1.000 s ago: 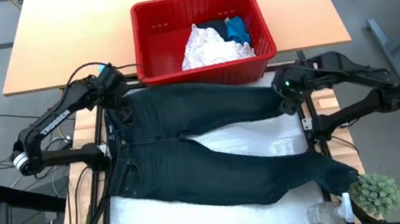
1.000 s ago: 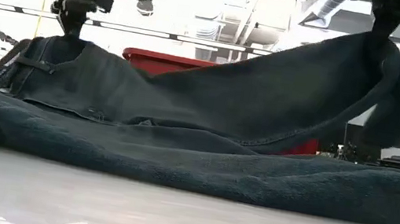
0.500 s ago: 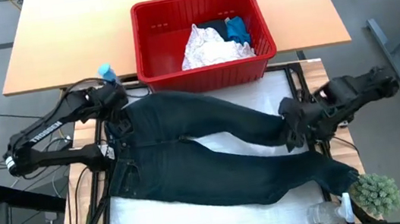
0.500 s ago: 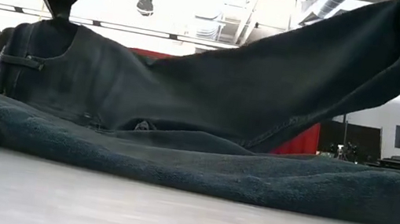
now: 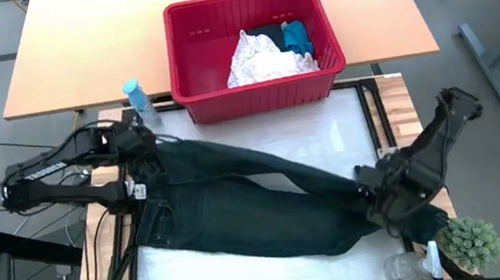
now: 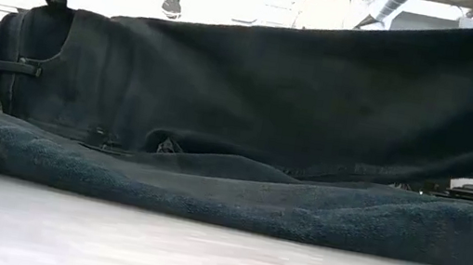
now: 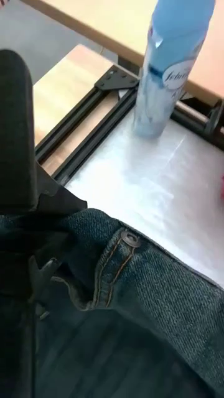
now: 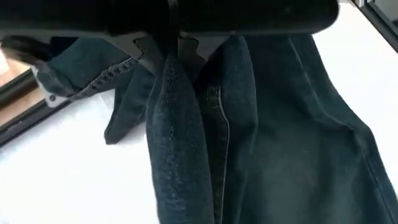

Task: Fold Laundry from Bin
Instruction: Fold the black pants from the red bin

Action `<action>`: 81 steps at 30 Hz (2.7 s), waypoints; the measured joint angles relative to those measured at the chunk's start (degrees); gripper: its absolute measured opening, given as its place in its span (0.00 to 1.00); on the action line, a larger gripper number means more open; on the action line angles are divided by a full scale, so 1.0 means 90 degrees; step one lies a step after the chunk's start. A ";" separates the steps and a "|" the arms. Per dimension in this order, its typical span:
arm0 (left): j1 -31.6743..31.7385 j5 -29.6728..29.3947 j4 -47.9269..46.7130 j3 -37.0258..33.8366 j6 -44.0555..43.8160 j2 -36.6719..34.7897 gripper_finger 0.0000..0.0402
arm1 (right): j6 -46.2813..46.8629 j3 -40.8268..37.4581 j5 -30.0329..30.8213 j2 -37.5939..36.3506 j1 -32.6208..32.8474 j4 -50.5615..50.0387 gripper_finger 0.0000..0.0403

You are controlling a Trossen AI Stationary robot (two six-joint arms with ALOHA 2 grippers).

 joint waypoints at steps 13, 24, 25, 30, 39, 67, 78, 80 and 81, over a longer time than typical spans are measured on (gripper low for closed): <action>-0.1719 0.0065 -0.0440 0.0000 -0.1366 0.0031 0.00 | 0.0838 0.0000 0.0151 0.0205 0.1122 0.1085 0.06; -0.2789 0.0713 -0.0755 0.0002 -0.1783 0.0345 0.00 | -0.0827 0.0000 -0.1123 0.1149 0.1392 0.1879 0.06; -0.2889 0.0789 -0.0755 0.0002 -0.1792 0.0392 0.00 | -0.0912 0.0000 -0.1173 0.1286 0.1392 0.1909 0.06; -0.3397 0.1018 -0.0788 0.0002 -0.2044 0.0618 0.00 | -0.0991 0.0000 -0.1208 0.1818 0.1447 0.2014 0.06; -0.4222 0.1519 -0.0814 -0.0208 -0.2209 0.1117 0.00 | -0.1313 0.0000 -0.1225 0.2080 0.1470 0.2592 0.06; -0.5717 0.3731 0.0397 -0.0522 -0.2066 0.1580 0.24 | -0.2414 0.0000 -0.1197 0.2074 0.1537 0.2656 0.10; -0.5714 0.2875 0.0991 -0.0522 -0.2191 0.1576 0.49 | -0.2477 0.0000 -0.1173 0.2074 0.1535 0.2656 0.10; -0.5700 0.2459 0.1451 -0.0522 -0.2301 0.1576 0.48 | -0.2477 0.0000 -0.1173 0.2074 0.1535 0.2656 0.10; -0.5683 0.2414 0.1780 -0.0529 -0.2264 0.1576 0.47 | -0.2477 0.0000 -0.1173 0.2074 0.1535 0.2656 0.10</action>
